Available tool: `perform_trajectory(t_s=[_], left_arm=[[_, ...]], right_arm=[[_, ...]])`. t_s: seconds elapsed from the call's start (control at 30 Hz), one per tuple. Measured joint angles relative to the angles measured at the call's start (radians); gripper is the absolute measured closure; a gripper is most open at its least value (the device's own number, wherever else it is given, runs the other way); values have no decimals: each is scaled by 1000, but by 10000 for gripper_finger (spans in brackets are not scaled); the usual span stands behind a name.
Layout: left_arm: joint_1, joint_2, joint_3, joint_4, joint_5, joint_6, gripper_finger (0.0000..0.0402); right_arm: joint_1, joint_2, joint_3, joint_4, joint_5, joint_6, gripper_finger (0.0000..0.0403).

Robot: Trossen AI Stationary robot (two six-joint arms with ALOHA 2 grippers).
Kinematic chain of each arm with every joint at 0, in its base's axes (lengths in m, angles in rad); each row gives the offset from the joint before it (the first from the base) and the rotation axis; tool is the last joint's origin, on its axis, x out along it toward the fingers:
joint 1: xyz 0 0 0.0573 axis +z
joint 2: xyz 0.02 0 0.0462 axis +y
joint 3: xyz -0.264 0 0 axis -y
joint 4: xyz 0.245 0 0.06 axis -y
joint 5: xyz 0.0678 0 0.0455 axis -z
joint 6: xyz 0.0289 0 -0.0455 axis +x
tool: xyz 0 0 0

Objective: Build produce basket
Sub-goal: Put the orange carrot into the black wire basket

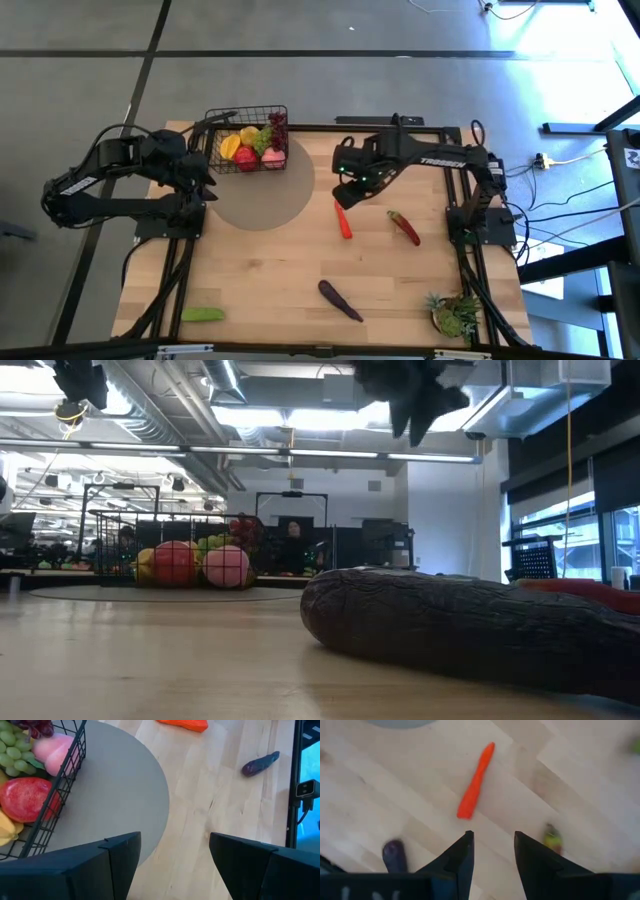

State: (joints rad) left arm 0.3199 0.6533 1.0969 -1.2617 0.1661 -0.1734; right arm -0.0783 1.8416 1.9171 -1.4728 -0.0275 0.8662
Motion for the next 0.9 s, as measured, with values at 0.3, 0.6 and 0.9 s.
perform_trajectory(t_s=[0.3,0.6,0.9], left_arm=[[0,0,0,-2,0,26,177],[0,0,0,-2,1,27,177],[0,0,0,-2,7,27,177]], right_arm=[[-1,1,-268,344,-1,99,272],[-5,1,-529,718,6,137,272],[-5,2,-648,823,47,147,272]])
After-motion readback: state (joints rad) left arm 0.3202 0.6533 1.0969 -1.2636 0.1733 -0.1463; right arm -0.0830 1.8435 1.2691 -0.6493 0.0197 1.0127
